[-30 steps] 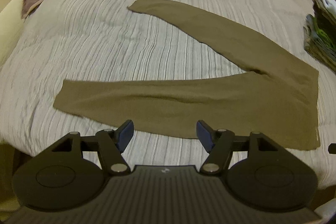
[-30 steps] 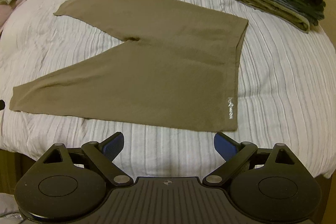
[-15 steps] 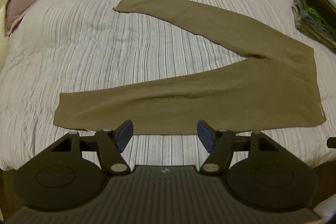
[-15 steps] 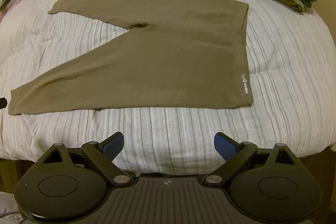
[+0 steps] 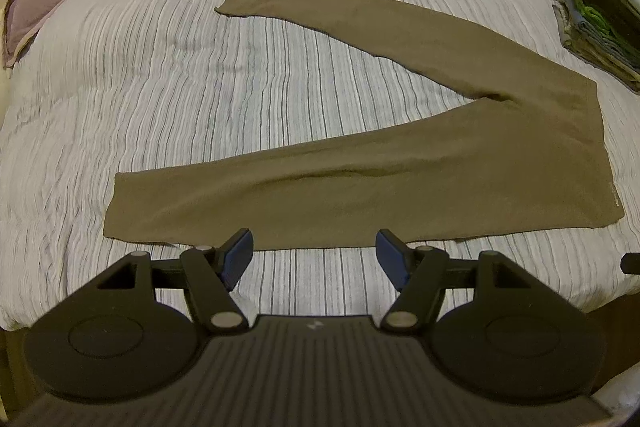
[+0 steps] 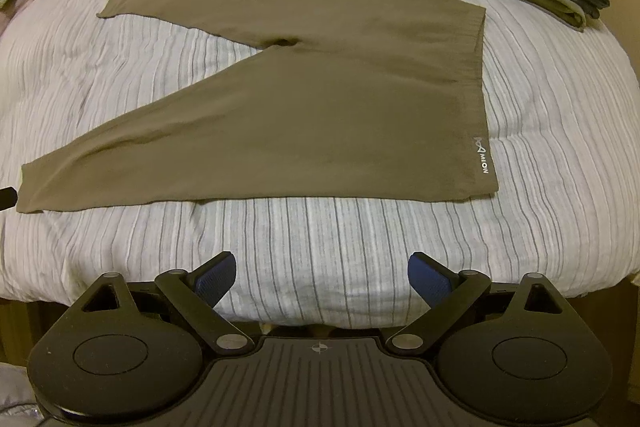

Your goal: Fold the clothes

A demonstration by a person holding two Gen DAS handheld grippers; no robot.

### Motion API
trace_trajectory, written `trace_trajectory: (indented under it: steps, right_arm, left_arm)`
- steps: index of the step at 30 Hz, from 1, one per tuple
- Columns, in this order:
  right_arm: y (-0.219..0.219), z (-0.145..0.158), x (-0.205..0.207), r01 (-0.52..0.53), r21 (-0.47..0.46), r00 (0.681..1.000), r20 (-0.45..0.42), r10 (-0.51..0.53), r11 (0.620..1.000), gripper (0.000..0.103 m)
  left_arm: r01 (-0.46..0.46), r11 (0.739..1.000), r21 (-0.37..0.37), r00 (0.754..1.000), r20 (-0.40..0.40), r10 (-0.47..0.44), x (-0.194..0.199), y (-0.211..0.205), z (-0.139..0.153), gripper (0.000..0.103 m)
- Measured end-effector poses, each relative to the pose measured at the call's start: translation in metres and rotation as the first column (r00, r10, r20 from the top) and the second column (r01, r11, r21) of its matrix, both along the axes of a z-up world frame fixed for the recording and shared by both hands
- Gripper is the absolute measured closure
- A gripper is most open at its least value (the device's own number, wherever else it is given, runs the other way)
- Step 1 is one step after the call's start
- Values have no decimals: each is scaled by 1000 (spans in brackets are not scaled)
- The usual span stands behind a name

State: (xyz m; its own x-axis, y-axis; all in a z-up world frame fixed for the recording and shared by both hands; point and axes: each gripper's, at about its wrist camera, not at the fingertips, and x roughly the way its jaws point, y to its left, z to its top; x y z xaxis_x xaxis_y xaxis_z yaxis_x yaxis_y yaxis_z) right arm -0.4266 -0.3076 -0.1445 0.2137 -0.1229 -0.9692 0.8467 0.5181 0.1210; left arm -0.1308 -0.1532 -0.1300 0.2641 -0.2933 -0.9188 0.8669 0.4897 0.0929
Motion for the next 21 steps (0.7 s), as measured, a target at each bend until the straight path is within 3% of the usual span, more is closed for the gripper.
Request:
trace_trajectory:
  steps: [21]
  right_arm:
    - [10, 8, 14, -21, -46, 1000, -16, 21, 999, 8]
  left_arm:
    - [-13, 1000, 1, 1000, -10, 13, 11, 14, -4, 39]
